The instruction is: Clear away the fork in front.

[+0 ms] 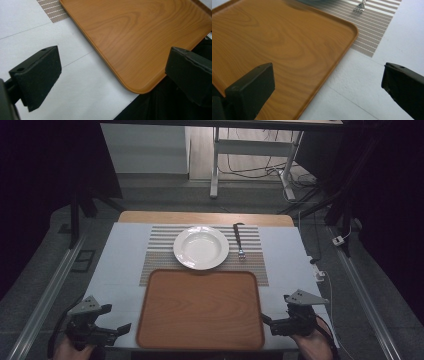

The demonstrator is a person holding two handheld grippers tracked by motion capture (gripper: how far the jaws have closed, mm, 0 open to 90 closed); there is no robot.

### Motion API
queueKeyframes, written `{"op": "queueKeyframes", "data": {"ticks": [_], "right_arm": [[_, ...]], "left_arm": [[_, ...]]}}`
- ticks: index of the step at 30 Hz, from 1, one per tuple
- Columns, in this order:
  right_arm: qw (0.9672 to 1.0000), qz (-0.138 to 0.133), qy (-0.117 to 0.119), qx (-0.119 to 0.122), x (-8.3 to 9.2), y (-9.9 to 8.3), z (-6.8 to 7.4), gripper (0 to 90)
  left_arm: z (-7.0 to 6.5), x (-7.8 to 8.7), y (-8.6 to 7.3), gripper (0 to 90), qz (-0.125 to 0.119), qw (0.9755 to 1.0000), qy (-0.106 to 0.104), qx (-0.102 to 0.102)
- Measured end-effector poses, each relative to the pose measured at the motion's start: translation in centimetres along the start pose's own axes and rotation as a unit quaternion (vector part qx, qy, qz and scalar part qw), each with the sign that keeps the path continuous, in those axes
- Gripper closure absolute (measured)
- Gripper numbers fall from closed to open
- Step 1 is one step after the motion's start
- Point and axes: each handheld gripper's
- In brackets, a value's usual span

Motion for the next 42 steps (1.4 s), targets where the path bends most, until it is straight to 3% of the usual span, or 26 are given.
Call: {"op": "queueKeyframes", "data": {"ticks": [16, 25, 42], "right_arm": [[0.9998, 0.007, 0.011, 0.012, -1.9, 1.3, 0.0, 0.0], [0.9997, 0.015, 0.018, -0.001, -3.2, 2.4, 0.0, 0.0], [0.9982, 0.041, -0.018, 0.038, -6.3, 3.9, -0.6, 0.0]], "left_arm": [[0.1, 0.0, 0.0, 0.8, -0.001, 1.0000, -0.002, 0.003], [0.1, 0.0, 0.0, 0.8, -0.001, 1.0000, -0.002, 0.003], [0.1, -0.1, 0.1, 0.7, 0.000, 1.0000, -0.005, 0.003]]}}
Point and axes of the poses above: each handheld gripper's, and its own axes: x roughly backward along the jaws, y roughly out of its top, z roughly to its left
